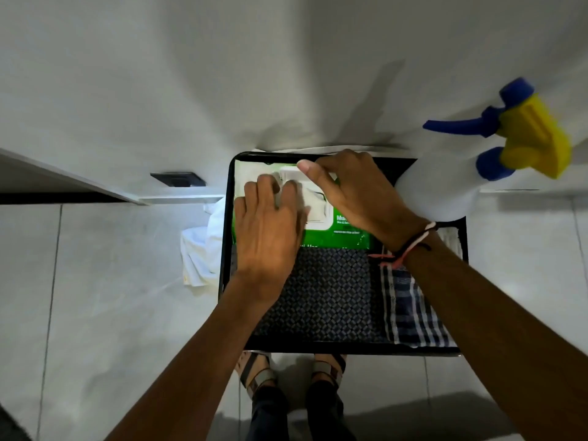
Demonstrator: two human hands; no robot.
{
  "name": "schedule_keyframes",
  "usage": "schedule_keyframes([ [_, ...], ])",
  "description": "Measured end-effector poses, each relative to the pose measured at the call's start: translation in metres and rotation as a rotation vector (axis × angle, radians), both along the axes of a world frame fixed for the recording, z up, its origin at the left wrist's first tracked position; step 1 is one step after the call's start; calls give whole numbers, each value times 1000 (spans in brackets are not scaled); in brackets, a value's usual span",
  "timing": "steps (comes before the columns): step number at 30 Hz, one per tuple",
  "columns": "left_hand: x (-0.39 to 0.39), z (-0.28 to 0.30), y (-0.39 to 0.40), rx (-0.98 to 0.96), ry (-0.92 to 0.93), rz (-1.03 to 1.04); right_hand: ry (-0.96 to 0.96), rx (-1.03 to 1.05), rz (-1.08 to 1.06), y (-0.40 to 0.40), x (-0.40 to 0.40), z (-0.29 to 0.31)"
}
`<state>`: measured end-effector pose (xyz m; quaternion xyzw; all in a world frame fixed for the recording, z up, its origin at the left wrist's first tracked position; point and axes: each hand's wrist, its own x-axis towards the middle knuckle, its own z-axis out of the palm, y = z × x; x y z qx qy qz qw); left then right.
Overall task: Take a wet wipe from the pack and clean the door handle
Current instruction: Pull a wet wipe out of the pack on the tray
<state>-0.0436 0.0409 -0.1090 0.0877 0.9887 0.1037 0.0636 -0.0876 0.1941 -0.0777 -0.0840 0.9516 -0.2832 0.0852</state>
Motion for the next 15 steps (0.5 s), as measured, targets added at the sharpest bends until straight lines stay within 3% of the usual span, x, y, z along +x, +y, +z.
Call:
schedule_keyframes([
  [4,-4,1,8,137,-6,89,-5,-25,-66,-2,5,-6],
  [10,12,41,-38,805,-166,427,-93,50,-111,-10,21,19],
  [11,15,57,-49,889,-201,482,-82,-28,-146,-15,25,33],
  [13,18,100,-68,1083,-250,551,-109,-380,-243,-30,31,70],
  [15,10,162,-93,1183,-229,547,-297,-702,-263,-58,28,127],
])
